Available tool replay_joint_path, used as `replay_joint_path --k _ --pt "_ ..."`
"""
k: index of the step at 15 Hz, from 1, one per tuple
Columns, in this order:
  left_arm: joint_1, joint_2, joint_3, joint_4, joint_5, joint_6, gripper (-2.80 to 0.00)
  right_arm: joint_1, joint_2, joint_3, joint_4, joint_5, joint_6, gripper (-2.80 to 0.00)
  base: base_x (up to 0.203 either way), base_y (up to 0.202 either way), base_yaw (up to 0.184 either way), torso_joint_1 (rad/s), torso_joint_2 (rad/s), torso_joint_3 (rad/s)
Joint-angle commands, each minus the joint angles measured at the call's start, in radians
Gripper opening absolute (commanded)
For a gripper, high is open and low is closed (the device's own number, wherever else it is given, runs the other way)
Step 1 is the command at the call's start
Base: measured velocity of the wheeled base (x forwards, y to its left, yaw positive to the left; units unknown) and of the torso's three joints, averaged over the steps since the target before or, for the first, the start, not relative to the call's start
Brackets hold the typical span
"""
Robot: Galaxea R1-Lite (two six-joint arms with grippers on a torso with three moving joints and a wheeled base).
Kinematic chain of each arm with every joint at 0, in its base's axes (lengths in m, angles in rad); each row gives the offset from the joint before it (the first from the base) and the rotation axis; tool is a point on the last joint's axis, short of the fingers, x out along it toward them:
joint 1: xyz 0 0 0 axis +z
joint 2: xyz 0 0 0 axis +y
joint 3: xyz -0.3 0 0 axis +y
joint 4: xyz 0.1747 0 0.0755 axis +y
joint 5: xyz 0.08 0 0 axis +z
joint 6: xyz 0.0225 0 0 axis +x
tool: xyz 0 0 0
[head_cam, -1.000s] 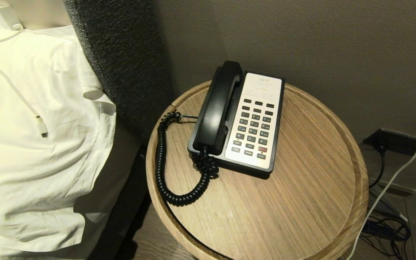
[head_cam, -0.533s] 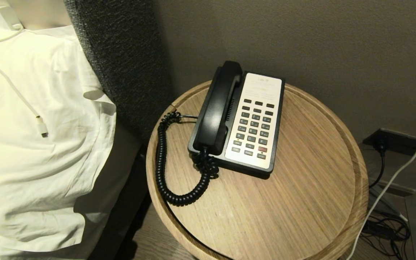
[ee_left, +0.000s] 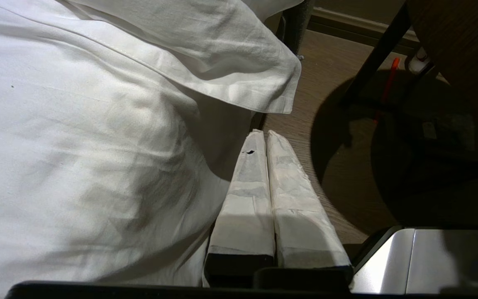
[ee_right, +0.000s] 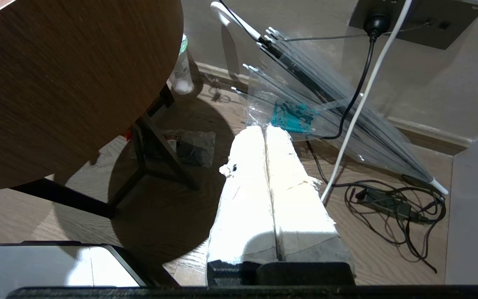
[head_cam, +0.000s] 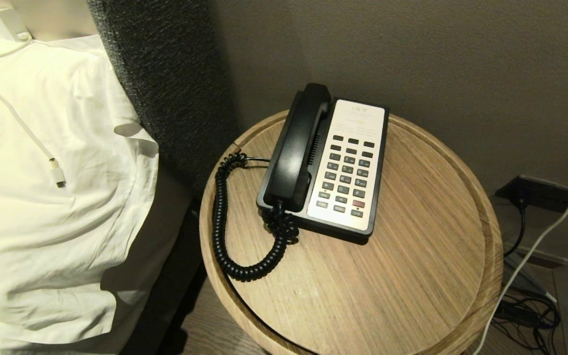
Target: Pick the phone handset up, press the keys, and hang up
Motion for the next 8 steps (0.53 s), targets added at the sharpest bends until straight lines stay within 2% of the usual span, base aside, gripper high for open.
replay_joint_path --k 1,5,8 --pt "0.0 0.002 -0.001 0.001 -0.001 -0.001 -2.8 0.0 0.0 0.0 0.0 0.0 -0.001 -2.8 0.0 0.0 0.0 0.0 0.0 0.0" --pt "0.0 0.002 -0.002 0.003 -0.001 -0.012 -2.8 0.0 0.0 0.0 0.0 0.0 -0.001 -2.8 0.0 0.0 0.0 0.001 0.0 0.027" --pt "0.0 0.002 -0.002 0.003 0.001 -0.029 -2.8 0.0 0.0 0.0 0.0 0.0 -0.001 -2.8 0.0 0.0 0.0 0.002 0.01 0.167"
